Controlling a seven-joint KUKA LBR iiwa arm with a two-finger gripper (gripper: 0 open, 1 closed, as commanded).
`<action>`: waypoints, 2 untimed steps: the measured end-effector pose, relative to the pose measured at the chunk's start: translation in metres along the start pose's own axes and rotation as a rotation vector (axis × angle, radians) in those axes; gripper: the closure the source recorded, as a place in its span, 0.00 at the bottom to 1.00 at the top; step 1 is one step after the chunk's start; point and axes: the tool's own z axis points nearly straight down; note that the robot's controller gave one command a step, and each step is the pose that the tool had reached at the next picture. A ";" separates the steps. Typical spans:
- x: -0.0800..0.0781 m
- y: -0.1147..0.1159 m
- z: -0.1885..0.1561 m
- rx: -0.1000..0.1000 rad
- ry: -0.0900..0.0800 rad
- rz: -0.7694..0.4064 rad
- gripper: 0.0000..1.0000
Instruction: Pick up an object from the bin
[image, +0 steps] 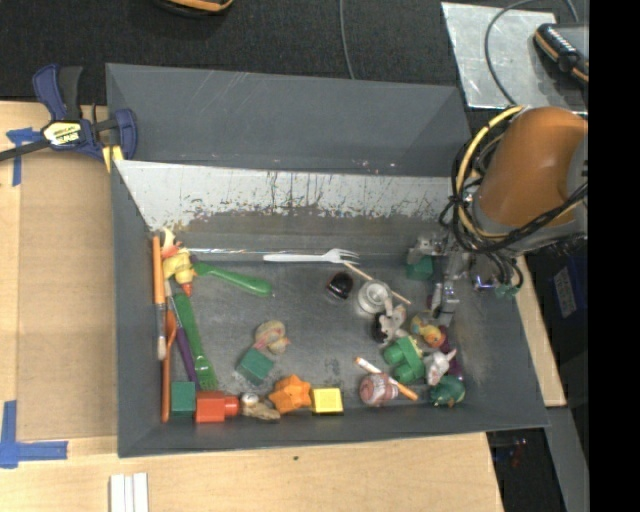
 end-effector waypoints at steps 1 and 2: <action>-0.002 0.001 -0.006 0.001 -0.007 -0.003 0.00; -0.029 0.037 -0.063 0.001 -0.008 -0.044 0.00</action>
Offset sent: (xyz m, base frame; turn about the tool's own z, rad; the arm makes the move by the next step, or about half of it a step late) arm 0.0299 0.0393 0.0641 -0.0460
